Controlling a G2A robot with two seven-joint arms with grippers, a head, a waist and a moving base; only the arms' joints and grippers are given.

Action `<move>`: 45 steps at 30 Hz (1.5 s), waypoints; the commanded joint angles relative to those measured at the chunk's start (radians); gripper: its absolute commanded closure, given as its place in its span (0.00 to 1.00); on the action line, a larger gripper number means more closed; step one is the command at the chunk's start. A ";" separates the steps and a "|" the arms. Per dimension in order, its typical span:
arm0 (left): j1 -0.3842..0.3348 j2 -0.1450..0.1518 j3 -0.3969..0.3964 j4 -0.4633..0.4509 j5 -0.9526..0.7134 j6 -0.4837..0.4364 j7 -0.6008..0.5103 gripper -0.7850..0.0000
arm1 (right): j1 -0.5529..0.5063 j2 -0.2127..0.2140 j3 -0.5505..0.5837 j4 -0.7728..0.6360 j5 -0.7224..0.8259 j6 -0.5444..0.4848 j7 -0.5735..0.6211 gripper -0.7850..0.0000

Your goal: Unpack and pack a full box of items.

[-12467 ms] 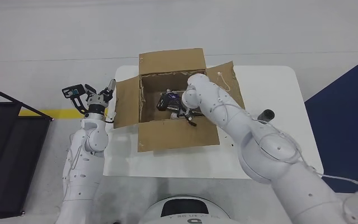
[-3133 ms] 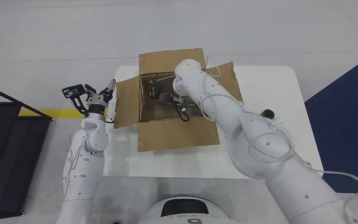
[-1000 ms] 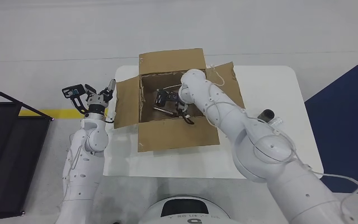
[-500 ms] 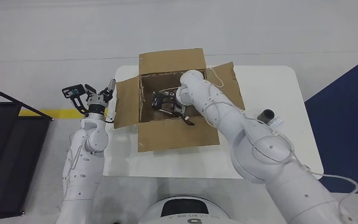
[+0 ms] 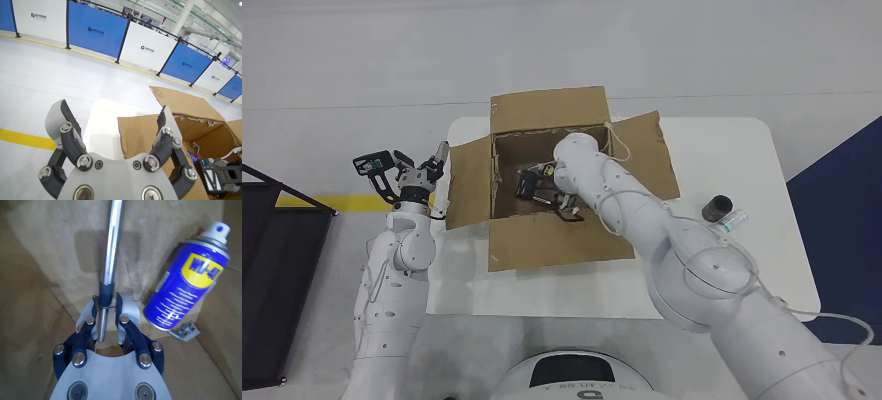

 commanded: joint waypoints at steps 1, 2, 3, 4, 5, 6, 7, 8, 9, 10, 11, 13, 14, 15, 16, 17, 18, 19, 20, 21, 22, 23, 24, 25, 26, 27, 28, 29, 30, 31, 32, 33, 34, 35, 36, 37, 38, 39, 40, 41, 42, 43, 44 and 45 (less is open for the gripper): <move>0.000 0.000 0.000 0.000 0.000 0.000 0.000 0.00 | 0.006 -0.002 0.001 0.008 -0.007 0.010 -0.005 1.00; 0.000 0.000 0.000 0.000 0.000 0.000 0.000 0.00 | 0.009 -0.004 0.001 0.011 -0.011 0.013 -0.007 1.00; 0.000 0.000 0.000 0.000 0.000 0.000 0.000 0.00 | 0.012 -0.005 0.002 0.015 -0.012 0.014 -0.010 1.00; 0.000 0.000 0.000 0.000 0.000 0.000 0.000 0.00 | 0.014 -0.006 0.003 0.018 -0.015 0.015 -0.011 1.00; 0.000 0.000 0.000 0.000 0.000 0.000 0.000 0.00 | 0.016 -0.006 0.004 0.021 -0.016 0.014 -0.013 1.00; 0.000 0.000 0.000 0.000 0.000 0.000 0.000 0.00 | 0.019 -0.007 0.005 0.023 -0.017 0.013 -0.014 1.00; 0.000 0.000 0.000 0.000 0.000 0.000 0.000 0.00 | 0.023 -0.008 0.008 0.025 -0.015 0.012 -0.017 1.00; 0.000 0.000 0.000 0.000 0.000 0.000 0.000 0.00 | 0.026 -0.008 0.011 0.028 -0.012 0.008 -0.019 1.00; 0.000 0.000 0.000 0.000 0.000 0.000 0.000 0.00 | 0.030 -0.008 0.014 0.031 -0.010 0.005 -0.022 1.00; 0.000 0.000 0.000 0.000 0.000 0.000 0.000 0.00 | 0.032 -0.007 0.016 0.034 -0.009 0.003 -0.024 1.00; 0.000 0.000 0.000 0.000 0.000 0.000 0.000 0.00 | 0.033 -0.007 0.018 0.037 -0.009 0.003 -0.025 1.00; 0.000 0.000 0.000 0.000 0.000 0.000 0.000 0.00 | 0.032 -0.008 0.020 0.041 -0.009 0.002 -0.023 1.00; 0.000 0.000 0.000 0.000 0.000 0.000 0.000 0.00 | 0.029 -0.009 0.021 0.041 -0.008 0.002 -0.023 1.00; 0.000 0.000 0.000 0.000 0.000 0.000 0.000 0.00 | 0.027 -0.010 0.022 0.040 -0.009 0.002 -0.022 1.00; 0.000 0.000 0.000 0.000 0.000 0.000 0.000 0.00 | 0.024 -0.011 0.022 0.038 -0.009 0.003 -0.022 0.94; 0.000 0.000 0.000 0.000 0.000 0.000 0.000 0.00 | 0.021 -0.012 0.023 0.036 -0.010 0.005 -0.021 0.72; 0.000 0.000 0.000 0.000 0.000 0.000 0.000 0.00 | 0.018 -0.013 0.023 0.035 -0.011 0.005 -0.021 0.69; 0.000 0.000 0.000 0.000 0.000 0.000 0.000 0.00 | 0.015 -0.014 0.023 0.034 -0.012 0.005 -0.021 0.67; 0.000 0.000 0.000 0.000 0.000 0.000 0.000 0.00 | 0.013 -0.016 0.023 0.035 -0.013 0.007 -0.021 0.65; 0.000 0.000 0.000 0.000 0.000 0.000 0.000 0.00 | 0.011 -0.017 0.024 0.036 -0.012 0.006 -0.023 0.66; 0.000 0.000 0.000 0.000 0.000 0.000 0.000 0.00 | 0.011 -0.018 0.025 0.038 -0.013 0.007 -0.025 0.67; 0.000 0.000 0.000 0.000 0.000 0.000 0.000 0.00 | 0.011 -0.019 0.025 0.038 -0.015 0.009 -0.029 0.67; 0.000 0.000 0.000 0.000 0.000 0.000 0.000 0.00 | 0.013 -0.020 0.027 0.038 -0.016 0.012 -0.035 0.67; 0.000 0.000 0.000 0.000 0.000 0.000 0.000 0.00 | 0.014 -0.020 0.027 0.038 -0.018 0.015 -0.040 0.67; 0.000 0.000 0.000 0.000 0.000 0.000 0.000 0.00 | 0.016 -0.021 0.028 0.038 -0.021 0.019 -0.044 0.67; 0.000 0.000 0.000 0.000 0.000 0.000 0.000 0.00 | 0.018 -0.022 0.029 0.039 -0.022 0.022 -0.049 0.67; 0.000 0.000 0.000 0.000 0.000 0.000 0.000 0.00 | 0.020 -0.023 0.031 0.041 -0.023 0.025 -0.052 0.67; 0.000 0.000 0.000 0.000 0.000 0.000 0.000 0.00 | 0.022 -0.023 0.032 0.044 -0.025 0.027 -0.055 0.67; 0.000 0.000 0.000 0.000 0.000 0.000 0.000 0.00 | 0.023 -0.023 0.033 0.046 -0.026 0.029 -0.059 0.67; 0.000 0.000 0.000 0.000 0.000 0.000 0.000 0.00 | 0.025 -0.024 0.034 0.049 -0.027 0.031 -0.063 0.67; 0.000 0.000 0.000 0.000 0.000 0.000 0.000 0.00 | 0.026 -0.024 0.036 0.052 -0.027 0.033 -0.069 0.68; 0.000 0.000 0.000 0.000 0.000 0.000 0.000 0.00 | 0.028 -0.024 0.038 0.055 -0.026 0.034 -0.074 0.68; 0.000 0.000 0.000 0.000 0.000 0.000 0.000 0.00 | 0.030 -0.024 0.040 0.057 -0.027 0.034 -0.080 0.68; 0.000 0.000 0.000 0.000 0.000 0.000 0.000 0.00 | 0.032 -0.025 0.041 0.059 -0.028 0.034 -0.084 0.68; 0.000 0.000 0.000 0.000 0.000 0.000 0.000 0.00 | 0.033 -0.025 0.042 0.062 -0.028 0.034 -0.087 0.68; 0.000 0.000 0.000 0.000 0.000 0.000 0.000 0.00 | 0.035 -0.025 0.043 0.063 -0.030 0.035 -0.091 0.68; 0.000 0.000 0.000 0.000 0.000 0.000 0.000 0.00 | 0.037 -0.025 0.045 0.065 -0.031 0.036 -0.094 0.68; 0.000 0.000 0.000 0.000 0.000 0.000 0.000 0.00 | 0.040 -0.025 0.046 0.065 -0.032 0.036 -0.100 0.68; 0.000 0.000 0.000 0.000 0.000 0.000 0.000 0.00 | 0.042 -0.025 0.048 0.067 -0.033 0.036 -0.104 0.68; 0.000 0.000 0.000 0.000 0.000 0.000 0.000 0.00 | 0.044 -0.026 0.049 0.067 -0.033 0.035 -0.107 0.67; 0.000 0.000 0.000 0.000 0.000 0.000 0.000 0.00 | 0.046 -0.026 0.049 0.067 -0.036 0.035 -0.109 0.67; 0.000 0.000 0.000 0.000 0.000 0.000 0.000 0.00 | 0.046 -0.027 0.049 0.067 -0.039 0.035 -0.110 0.67; 0.000 0.000 0.000 0.000 0.000 0.000 0.000 0.00 | 0.046 -0.028 0.049 0.067 -0.042 0.034 -0.113 0.67; 0.000 0.000 0.000 0.000 0.000 0.000 0.000 0.00 | 0.045 -0.028 0.048 0.070 -0.046 0.033 -0.118 0.67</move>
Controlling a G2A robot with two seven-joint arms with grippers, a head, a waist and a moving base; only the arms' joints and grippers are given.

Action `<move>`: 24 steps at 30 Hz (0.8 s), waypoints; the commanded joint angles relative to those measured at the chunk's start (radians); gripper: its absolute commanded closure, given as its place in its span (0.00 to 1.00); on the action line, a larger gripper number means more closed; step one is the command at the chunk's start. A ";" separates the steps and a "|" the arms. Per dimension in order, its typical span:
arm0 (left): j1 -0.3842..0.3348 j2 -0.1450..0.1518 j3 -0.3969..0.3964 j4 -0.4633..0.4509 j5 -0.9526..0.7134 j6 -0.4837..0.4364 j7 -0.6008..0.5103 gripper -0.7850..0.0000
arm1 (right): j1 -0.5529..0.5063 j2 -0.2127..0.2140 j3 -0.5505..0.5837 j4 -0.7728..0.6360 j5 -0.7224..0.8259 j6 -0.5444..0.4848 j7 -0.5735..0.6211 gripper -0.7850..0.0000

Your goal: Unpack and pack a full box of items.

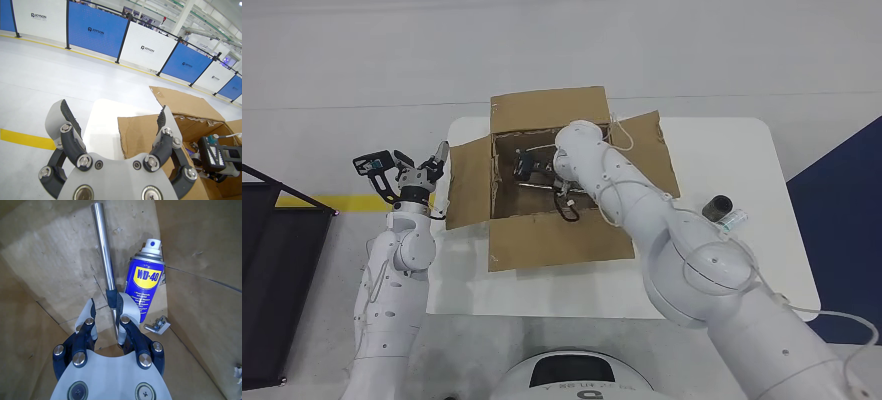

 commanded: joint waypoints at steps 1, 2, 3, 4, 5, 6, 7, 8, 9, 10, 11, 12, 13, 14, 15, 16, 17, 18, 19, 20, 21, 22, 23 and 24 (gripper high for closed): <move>0.000 0.000 0.000 0.000 0.000 0.000 0.000 0.00 | -0.003 -0.001 -0.001 0.007 -0.008 -0.002 -0.011 0.67; 0.000 0.000 0.000 0.000 0.000 0.000 0.000 0.00 | -0.006 -0.001 -0.003 0.014 -0.013 -0.006 -0.016 0.69; 0.000 0.000 0.000 0.000 0.000 0.000 0.000 0.00 | -0.007 -0.002 -0.005 0.018 -0.019 -0.007 -0.019 0.69; 0.000 0.000 0.000 0.000 0.000 0.000 0.000 0.00 | -0.010 -0.003 -0.004 0.022 -0.020 -0.012 -0.023 0.70; 0.000 0.000 0.000 0.000 0.000 0.000 0.000 0.00 | -0.011 -0.004 -0.003 0.026 -0.019 -0.020 -0.025 0.70; 0.000 0.000 0.000 0.000 0.000 0.000 0.000 0.00 | -0.012 -0.005 -0.003 0.030 -0.020 -0.026 -0.026 0.70; 0.000 0.000 0.000 0.000 0.000 0.000 0.000 0.00 | -0.013 -0.006 -0.004 0.032 -0.022 -0.029 -0.028 0.71; 0.000 0.000 0.000 0.000 0.000 0.000 0.000 0.00 | -0.014 -0.007 -0.004 0.034 -0.024 -0.033 -0.029 0.71; 0.000 0.000 0.000 0.000 0.000 0.000 0.000 0.00 | -0.014 -0.008 -0.004 0.037 -0.026 -0.038 -0.030 0.71; 0.000 0.000 0.000 0.000 0.000 0.000 0.000 0.00 | -0.014 -0.009 -0.004 0.039 -0.027 -0.040 -0.030 0.70; 0.000 0.000 0.000 0.000 0.000 0.000 0.000 0.00 | -0.014 -0.010 -0.004 0.041 -0.028 -0.046 -0.028 0.70; 0.000 0.000 0.000 0.000 0.000 0.000 0.000 0.00 | -0.014 -0.011 -0.003 0.043 -0.027 -0.058 -0.022 0.70; 0.000 0.000 0.000 0.000 0.000 0.000 0.000 0.00 | -0.014 -0.012 -0.003 0.043 -0.026 -0.074 -0.014 0.69; 0.000 0.000 0.000 0.000 0.000 0.000 0.000 0.00 | -0.015 -0.014 -0.002 0.039 -0.021 -0.106 -0.005 0.68; 0.000 0.000 0.000 0.000 0.000 0.000 0.000 0.00 | -0.010 -0.015 0.002 0.042 -0.014 -0.127 -0.002 0.67; 0.000 0.000 0.000 0.000 0.000 0.000 0.000 0.00 | -0.004 -0.015 0.005 0.044 -0.008 -0.135 -0.003 0.64; 0.000 0.000 0.000 0.000 0.000 0.000 0.000 0.00 | 0.002 -0.015 0.009 0.043 -0.003 -0.143 -0.009 0.61; 0.000 0.000 0.000 0.000 0.000 0.000 0.000 0.00 | 0.008 -0.015 0.012 0.045 0.001 -0.148 -0.016 0.60; 0.000 0.000 0.000 0.000 0.000 0.000 0.000 0.00 | 0.017 -0.014 0.015 0.045 0.001 -0.144 -0.025 0.58; 0.000 0.000 0.000 0.000 0.000 0.000 0.000 0.00 | 0.021 -0.014 0.015 0.045 -0.002 -0.139 -0.031 0.56; 0.000 0.000 0.000 0.000 0.000 0.000 0.000 0.00 | 0.025 -0.014 0.015 0.044 -0.005 -0.134 -0.033 0.52; 0.000 0.000 0.000 0.000 0.000 0.000 0.000 0.00 | 0.027 -0.013 0.016 0.043 -0.007 -0.129 -0.034 0.24; 0.000 0.000 0.000 0.000 0.000 0.000 0.000 0.00 | 0.032 -0.013 0.017 0.041 -0.007 -0.129 -0.032 0.00; 0.000 0.000 0.000 0.000 0.000 0.000 0.000 0.00 | 0.032 -0.013 0.017 0.041 -0.007 -0.129 -0.032 0.00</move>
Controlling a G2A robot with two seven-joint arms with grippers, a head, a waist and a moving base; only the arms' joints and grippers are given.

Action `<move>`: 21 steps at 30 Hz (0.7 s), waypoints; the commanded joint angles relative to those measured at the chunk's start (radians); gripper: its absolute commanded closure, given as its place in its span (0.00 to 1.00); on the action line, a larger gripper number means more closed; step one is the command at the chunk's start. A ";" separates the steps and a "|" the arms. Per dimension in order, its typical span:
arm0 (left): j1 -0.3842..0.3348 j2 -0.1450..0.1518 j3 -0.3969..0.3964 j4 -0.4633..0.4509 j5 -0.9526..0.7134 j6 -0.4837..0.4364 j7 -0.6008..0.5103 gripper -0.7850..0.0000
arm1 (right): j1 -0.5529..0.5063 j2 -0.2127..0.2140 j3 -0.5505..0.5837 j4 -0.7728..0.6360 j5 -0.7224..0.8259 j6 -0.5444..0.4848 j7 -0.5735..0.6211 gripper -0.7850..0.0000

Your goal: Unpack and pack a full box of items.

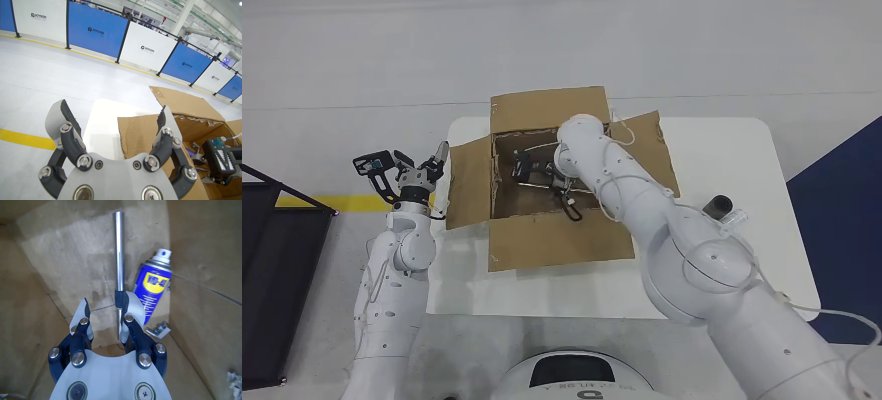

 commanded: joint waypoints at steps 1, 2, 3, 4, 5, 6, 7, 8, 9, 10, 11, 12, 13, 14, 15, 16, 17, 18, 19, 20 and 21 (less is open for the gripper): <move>0.000 0.000 0.000 0.000 0.000 0.000 0.000 0.00 | 0.001 0.000 0.000 0.000 0.001 -0.001 0.001 0.00; 0.000 0.000 0.000 0.000 0.000 0.000 0.000 0.00 | 0.001 0.000 0.000 0.000 0.001 -0.001 0.001 0.00; 0.000 0.000 0.000 0.000 0.000 0.000 0.000 0.00 | 0.001 0.000 0.000 0.000 0.001 -0.001 0.001 0.00; 0.000 0.000 0.000 0.000 0.000 0.000 0.000 0.00 | 0.001 0.000 0.000 0.000 0.001 -0.001 0.001 0.00; 0.000 0.000 0.000 0.000 0.000 0.000 0.000 0.00 | 0.001 0.000 0.000 0.000 0.001 -0.001 0.001 0.00; 0.000 0.000 0.000 0.000 0.000 0.000 0.000 0.00 | 0.001 0.000 0.000 0.000 0.001 -0.001 0.001 0.00; 0.000 0.000 0.000 0.000 0.000 0.000 0.000 0.00 | 0.001 0.000 0.000 0.000 0.001 -0.001 0.001 0.00; 0.000 0.000 0.000 0.000 0.000 0.000 0.000 0.00 | 0.001 0.000 0.000 0.000 0.001 -0.001 0.001 0.00; 0.000 0.000 0.000 0.000 0.000 0.000 0.000 0.00 | 0.001 0.000 0.000 0.000 0.001 -0.001 0.001 0.00; 0.000 0.000 0.000 0.000 0.000 0.000 0.000 0.00 | 0.001 0.000 0.000 0.000 0.001 -0.001 0.001 0.00; 0.000 0.000 0.000 0.000 0.000 0.000 0.000 0.00 | -0.002 0.001 0.004 -0.001 0.006 0.005 -0.011 0.00; 0.000 0.000 0.000 0.000 0.000 0.000 0.000 0.00 | -0.006 0.005 0.009 0.005 0.012 0.020 -0.044 0.00; 0.000 0.000 0.000 0.000 0.000 0.000 0.000 0.00 | -0.007 0.010 0.015 0.020 0.016 0.035 -0.070 0.00; 0.000 0.000 0.000 0.000 0.000 0.000 0.000 0.00 | -0.009 0.014 0.019 0.029 0.019 0.047 -0.091 0.00; 0.000 0.000 0.000 0.000 0.000 0.000 0.000 0.00 | -0.011 0.018 0.026 0.037 0.030 0.054 -0.108 0.00; 0.000 0.000 0.000 0.000 0.000 0.000 0.000 0.00 | -0.012 0.022 0.033 0.047 0.041 0.055 -0.125 0.00; 0.000 0.000 0.000 0.000 0.000 0.000 0.000 0.00 | -0.013 0.026 0.038 0.056 0.046 0.058 -0.137 0.00; 0.000 0.000 0.000 0.000 0.000 0.000 0.000 0.00 | -0.014 0.030 0.043 0.065 0.053 0.063 -0.148 0.00; 0.000 0.000 0.000 0.000 0.000 0.000 0.000 0.00 | -0.016 0.033 0.047 0.074 0.058 0.071 -0.155 0.10; 0.000 0.000 0.000 0.000 0.000 0.000 0.000 0.00 | -0.018 0.036 0.050 0.080 0.061 0.081 -0.162 0.14; 0.000 0.000 0.000 0.000 0.000 0.000 0.000 0.00 | -0.021 0.039 0.053 0.086 0.065 0.093 -0.164 0.20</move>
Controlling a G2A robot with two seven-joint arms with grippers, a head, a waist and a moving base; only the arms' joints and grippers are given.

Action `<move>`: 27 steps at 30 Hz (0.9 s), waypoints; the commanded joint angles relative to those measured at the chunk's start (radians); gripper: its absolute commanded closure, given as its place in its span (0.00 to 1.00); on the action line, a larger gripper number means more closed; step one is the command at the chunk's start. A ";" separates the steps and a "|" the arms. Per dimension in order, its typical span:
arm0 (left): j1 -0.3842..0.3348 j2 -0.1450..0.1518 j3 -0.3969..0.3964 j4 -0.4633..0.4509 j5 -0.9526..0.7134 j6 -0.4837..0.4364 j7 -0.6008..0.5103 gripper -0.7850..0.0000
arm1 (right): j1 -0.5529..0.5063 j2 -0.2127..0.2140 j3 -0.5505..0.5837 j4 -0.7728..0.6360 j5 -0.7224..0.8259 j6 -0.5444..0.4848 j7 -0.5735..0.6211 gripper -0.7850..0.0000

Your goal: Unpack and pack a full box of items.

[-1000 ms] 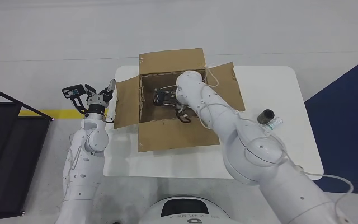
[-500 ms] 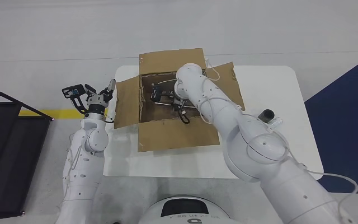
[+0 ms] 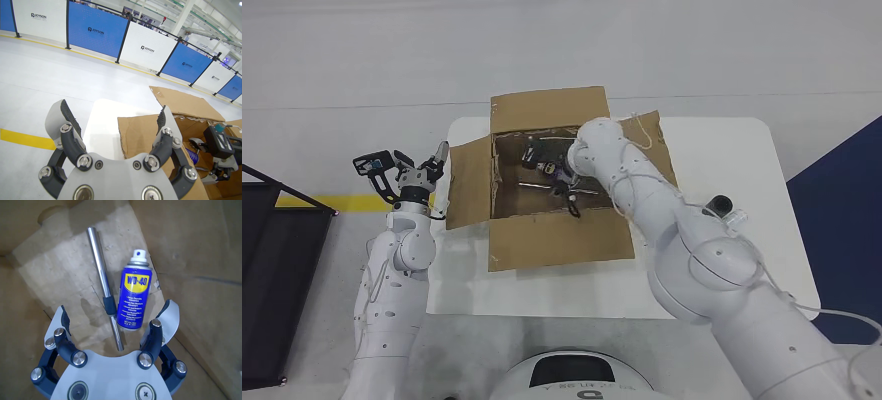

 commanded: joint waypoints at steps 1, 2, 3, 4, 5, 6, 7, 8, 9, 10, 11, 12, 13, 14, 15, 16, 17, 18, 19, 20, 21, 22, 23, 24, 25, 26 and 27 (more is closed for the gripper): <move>0.000 0.000 0.000 0.000 0.000 0.000 0.000 0.00 | -0.004 0.004 0.004 0.005 0.004 0.017 -0.003 0.25; 0.000 0.000 0.000 0.000 0.000 0.000 0.000 0.00 | -0.005 0.007 0.008 0.007 0.009 0.023 -0.007 0.27; 0.000 0.000 0.000 0.000 0.000 0.000 0.000 0.00 | -0.007 0.010 0.011 0.007 0.013 0.025 -0.009 0.33; 0.000 0.000 0.000 0.000 0.000 0.000 0.000 0.00 | -0.008 0.013 0.014 0.006 0.018 0.020 -0.014 0.39; 0.000 0.000 0.000 0.000 0.000 0.000 0.000 0.00 | -0.008 0.016 0.018 0.008 0.022 0.019 -0.020 0.44; 0.000 0.000 0.000 0.000 0.000 0.000 0.000 0.00 | -0.008 0.019 0.019 0.007 0.023 0.020 -0.024 0.51; 0.000 0.000 0.000 0.000 0.000 0.000 0.000 0.00 | -0.010 0.021 0.021 0.006 0.023 0.022 -0.027 0.51; 0.000 0.000 0.000 0.000 0.000 0.000 0.000 0.00 | -0.012 0.024 0.021 0.006 0.022 0.031 -0.028 0.51; 0.000 0.000 0.000 0.000 0.000 0.000 0.000 0.00 | -0.015 0.025 0.021 0.004 0.017 0.045 -0.022 0.51; 0.000 0.000 0.000 0.000 0.000 0.000 0.000 0.00 | -0.020 0.026 0.019 -0.002 0.013 0.053 -0.010 0.51; 0.000 0.000 0.000 0.000 0.000 0.000 0.000 0.00 | -0.024 0.026 0.018 -0.009 0.008 0.060 0.000 0.51; 0.000 0.000 0.000 0.000 0.000 0.000 0.000 0.00 | -0.028 0.026 0.015 -0.016 0.000 0.067 0.015 0.50; 0.000 0.000 0.000 0.000 0.000 0.000 0.000 0.00 | -0.033 0.025 0.012 -0.025 -0.005 0.066 0.032 0.49; 0.000 0.000 0.000 0.000 0.000 0.000 0.000 0.00 | -0.036 0.025 0.012 -0.033 -0.006 0.064 0.044 0.42; 0.000 0.000 0.000 0.000 0.000 0.000 0.000 0.00 | -0.036 0.025 0.014 -0.040 -0.003 0.060 0.048 0.42; 0.000 0.000 0.000 0.000 0.000 0.000 0.000 0.00 | -0.036 0.026 0.016 -0.043 0.000 0.056 0.049 0.41; 0.000 0.000 0.000 0.000 0.000 0.000 0.000 0.00 | -0.034 0.027 0.019 -0.045 0.003 0.055 0.046 0.40; 0.000 0.000 0.000 0.000 0.000 0.000 0.000 0.00 | -0.033 0.028 0.021 -0.046 0.004 0.055 0.040 0.38; 0.000 0.000 0.000 0.000 0.000 0.000 0.000 0.00 | -0.033 0.029 0.024 -0.046 0.006 0.064 0.034 0.38; 0.000 0.000 0.000 0.000 0.000 0.000 0.000 0.00 | -0.033 0.030 0.027 -0.046 0.009 0.074 0.028 0.41; 0.000 0.000 0.000 0.000 0.000 0.000 0.000 0.00 | -0.033 0.031 0.029 -0.046 0.010 0.083 0.024 0.49; 0.000 0.000 0.000 0.000 0.000 0.000 0.000 0.00 | -0.034 0.032 0.031 -0.048 0.010 0.097 0.018 0.51; 0.000 0.000 0.000 0.000 0.000 0.000 0.000 0.00 | -0.035 0.032 0.033 -0.050 0.011 0.111 0.012 0.52; 0.000 0.000 0.000 0.000 0.000 0.000 0.000 0.00 | -0.037 0.032 0.035 -0.053 0.011 0.125 0.007 0.53; 0.000 0.000 0.000 0.000 0.000 0.000 0.000 0.00 | -0.039 0.032 0.035 -0.055 0.009 0.145 0.005 0.53; 0.000 0.000 0.000 0.000 0.000 0.000 0.000 0.00 | -0.041 0.032 0.034 -0.059 0.004 0.170 0.008 0.52; 0.000 0.000 0.000 0.000 0.000 0.000 0.000 0.00 | -0.046 0.030 0.033 -0.066 0.000 0.194 0.012 0.52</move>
